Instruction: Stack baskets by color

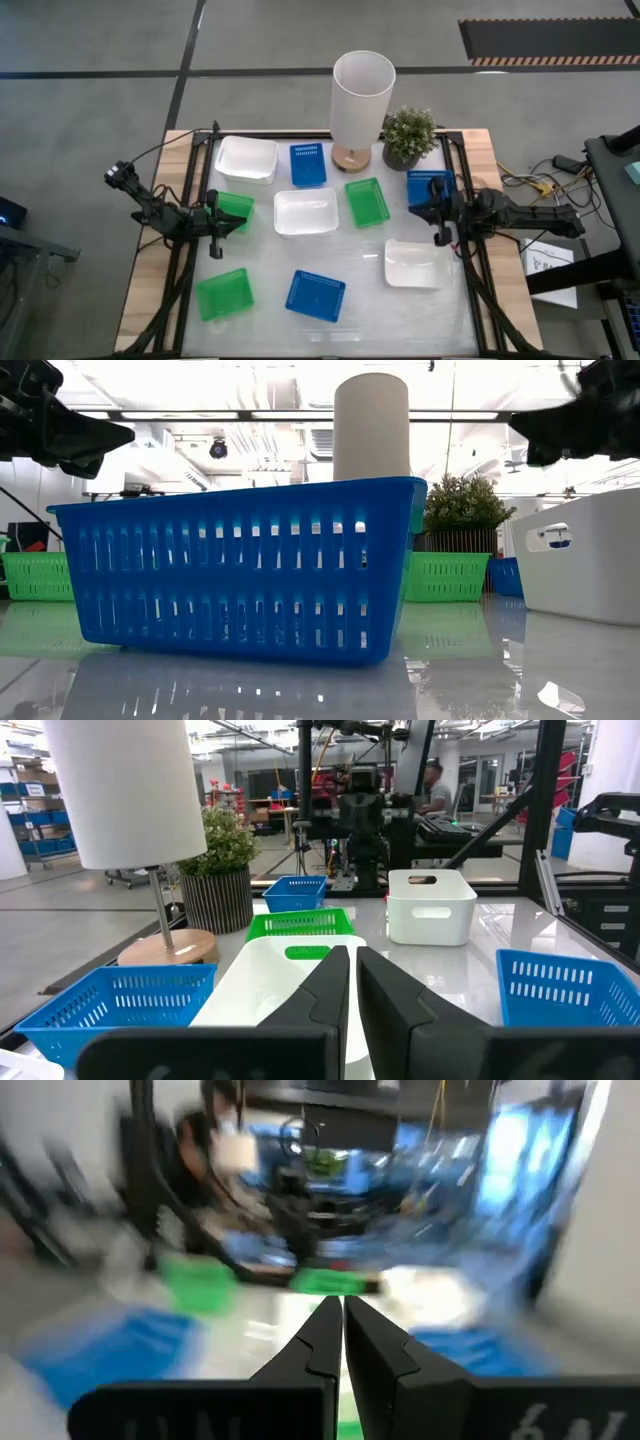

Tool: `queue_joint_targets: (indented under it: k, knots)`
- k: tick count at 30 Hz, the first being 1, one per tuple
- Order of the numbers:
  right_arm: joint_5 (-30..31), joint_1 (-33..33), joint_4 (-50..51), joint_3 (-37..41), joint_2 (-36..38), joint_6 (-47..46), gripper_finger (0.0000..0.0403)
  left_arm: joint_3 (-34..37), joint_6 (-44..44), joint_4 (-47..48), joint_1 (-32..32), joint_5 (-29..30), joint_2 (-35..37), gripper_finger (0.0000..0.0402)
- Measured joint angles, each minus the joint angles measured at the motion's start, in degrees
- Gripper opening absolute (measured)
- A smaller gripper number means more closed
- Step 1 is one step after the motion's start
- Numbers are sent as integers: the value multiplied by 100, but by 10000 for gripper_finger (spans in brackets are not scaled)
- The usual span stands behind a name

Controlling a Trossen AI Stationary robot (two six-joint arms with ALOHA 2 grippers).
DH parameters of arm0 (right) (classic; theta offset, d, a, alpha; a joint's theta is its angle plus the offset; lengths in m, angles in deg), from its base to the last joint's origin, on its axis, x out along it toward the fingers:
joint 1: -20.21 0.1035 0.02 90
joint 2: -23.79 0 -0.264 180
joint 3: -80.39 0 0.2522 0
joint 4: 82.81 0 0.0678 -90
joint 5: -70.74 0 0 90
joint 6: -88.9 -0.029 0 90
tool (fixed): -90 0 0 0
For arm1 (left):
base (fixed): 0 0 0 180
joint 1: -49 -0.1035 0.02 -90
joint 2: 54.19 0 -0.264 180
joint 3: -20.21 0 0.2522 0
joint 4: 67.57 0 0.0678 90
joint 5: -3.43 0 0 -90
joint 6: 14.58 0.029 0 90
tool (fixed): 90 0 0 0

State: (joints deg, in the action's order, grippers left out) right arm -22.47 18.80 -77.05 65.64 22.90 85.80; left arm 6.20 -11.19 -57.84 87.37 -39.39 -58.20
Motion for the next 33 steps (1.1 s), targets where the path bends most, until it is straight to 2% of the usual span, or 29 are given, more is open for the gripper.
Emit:
queue_joint_targets:
  k: [3,6,7,11,13,17,21,25,33]
  knots:
    - [305,0,-182,0,1,-1551,9,0,9,0,0,0,0,8]
    - [387,2,-110,0,-1,-2553,9,0,-22,-22,0,-6,1,8]
    - [284,2,-126,0,-1,-2618,9,0,-148,-128,0,-21,0,8]
    - [-413,2,-165,0,-1,-2224,9,1,-443,-983,-1,-43,-3,8]
    - [-575,7,-230,0,-1,-2117,9,2,-446,-1508,-2,-44,-15,8]
    - [-572,46,-489,26,-51,-1878,9,2,-306,-2362,-2,-46,-24,8]
    - [-402,159,-1461,28,-366,-1562,9,2,288,-3077,-1,-50,-22,8]
    - [-209,190,-2274,21,-930,-1284,9,2,301,-3544,-2,-50,-24,8]
    - [35,190,-1784,-841,-2314,-1202,9,-26,-150,-3646,-1,-68,-161,8]
